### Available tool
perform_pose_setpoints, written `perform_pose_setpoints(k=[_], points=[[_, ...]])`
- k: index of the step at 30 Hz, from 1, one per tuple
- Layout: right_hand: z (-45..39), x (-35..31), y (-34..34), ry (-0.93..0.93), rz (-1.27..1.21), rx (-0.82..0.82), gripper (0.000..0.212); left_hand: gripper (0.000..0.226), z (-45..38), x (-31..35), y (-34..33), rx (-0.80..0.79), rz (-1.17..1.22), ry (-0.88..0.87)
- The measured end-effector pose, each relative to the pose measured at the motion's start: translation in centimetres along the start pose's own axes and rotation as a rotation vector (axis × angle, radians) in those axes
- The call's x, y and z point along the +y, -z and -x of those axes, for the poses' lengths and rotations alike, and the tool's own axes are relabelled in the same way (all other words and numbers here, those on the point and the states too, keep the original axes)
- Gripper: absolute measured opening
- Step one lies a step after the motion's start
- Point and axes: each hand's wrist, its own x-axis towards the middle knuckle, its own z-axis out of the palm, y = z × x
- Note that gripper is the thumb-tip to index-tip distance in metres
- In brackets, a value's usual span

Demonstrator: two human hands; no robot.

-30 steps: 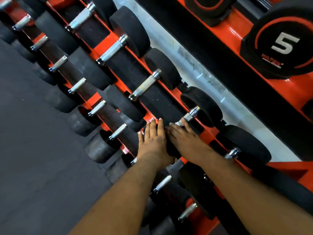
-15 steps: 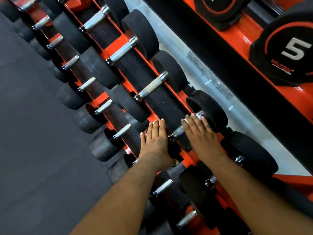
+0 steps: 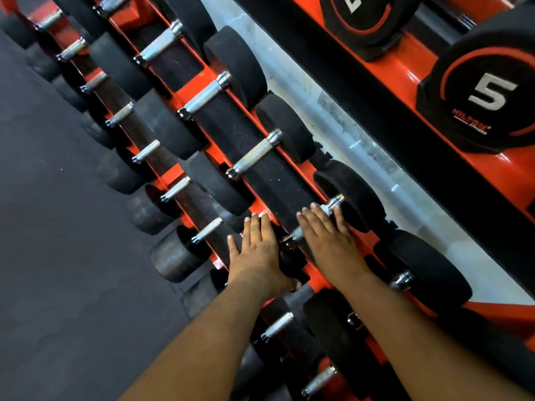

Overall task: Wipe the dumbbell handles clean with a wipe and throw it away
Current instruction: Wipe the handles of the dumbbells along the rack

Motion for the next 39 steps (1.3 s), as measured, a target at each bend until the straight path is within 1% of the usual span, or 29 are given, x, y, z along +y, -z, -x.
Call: perform_pose_setpoints(k=[2,4,6,7,9,10,11,12,14,15,16,17,18,19,22,25,28,29,31,32,34,39], points=[[-0.2,-1.2,-0.6,0.115,-0.040,0.014,0.061,0.154,-0.1,0.0,0.1,-0.009,-0.002,0.004],[0.2,-1.7,-0.9,0.212,-0.101,0.005,0.062,0.154,-0.3,0.0,0.2,-0.022,0.007,0.013],[1.2,-1.4,-1.1,0.235,-0.155,-0.023,0.064,0.154,-0.5,0.1,0.3,-0.036,0.018,0.019],[2.0,-1.3,-1.2,0.230,-0.178,-0.011,0.062,0.154,-0.5,0.1,0.3,-0.043,0.024,0.021],[3.9,-1.4,-1.4,0.164,-0.282,0.030,0.057,0.155,-0.6,0.1,0.3,-0.047,0.029,0.024],[4.7,-1.5,-1.5,0.074,-0.395,0.060,0.054,0.156,-0.6,0.1,0.3,-0.052,0.026,0.024],[5.4,-1.7,-1.5,-0.086,-0.571,0.100,0.050,0.156,-0.7,0.1,0.3,-0.060,0.027,0.024],[5.5,-1.9,-1.3,-0.336,-0.812,0.136,0.046,0.155,-0.7,0.0,0.3,-0.066,0.025,0.023],[4.3,-2.2,-0.8,-0.981,-1.448,0.137,0.038,0.155,-0.7,0.0,0.4,-0.068,0.030,0.022],[3.3,-2.4,-0.8,-1.250,-1.742,0.156,0.034,0.154,-0.6,0.0,0.4,-0.067,0.034,0.020],[2.2,-2.3,-0.7,-1.431,-1.975,0.184,0.031,0.154,-0.6,0.0,0.4,-0.065,0.037,0.017],[0.9,-2.0,-0.5,-1.523,-2.142,0.223,0.029,0.154,-0.6,0.0,0.4,-0.064,0.038,0.014],[-0.4,-1.7,0.0,-1.561,-2.232,0.252,0.027,0.154,-0.6,-0.1,0.4,-0.063,0.037,0.013],[-1.7,-1.3,0.7,-1.556,-2.288,0.259,0.024,0.154,-0.6,-0.1,0.3,-0.061,0.035,0.013],[-4.7,0.0,2.0,-1.534,-2.323,0.251,0.015,0.154,-0.7,-0.1,0.3,-0.053,0.035,0.013],[-4.6,0.0,2.4,-1.505,-2.300,0.275,0.024,0.154,-0.6,-0.1,0.3,-0.050,0.030,0.009],[-3.1,-0.5,3.4,-1.440,-2.374,0.343,0.030,0.154,-0.6,-0.2,0.3,-0.050,0.031,0.005],[-2.9,-0.5,3.6,-1.434,-2.391,0.378,0.030,0.154,-0.6,-0.2,0.3,-0.050,0.032,0.006],[-3.4,-0.4,3.4,-1.470,-2.380,0.418,0.022,0.154,-0.7,-0.2,0.3,-0.053,0.032,0.007],[-3.9,-0.3,3.5,-1.482,-2.368,0.402,0.017,0.155,-0.7,-0.2,0.2,-0.051,0.033,0.009],[-4.9,-0.2,3.5,-1.482,-2.369,0.317,0.008,0.156,-0.6,-0.2,0.2,-0.044,0.036,0.010],[-3.2,0.1,4.1,-1.327,-2.437,0.129,0.019,0.155,-0.8,-0.2,0.2,-0.041,0.041,0.005]])
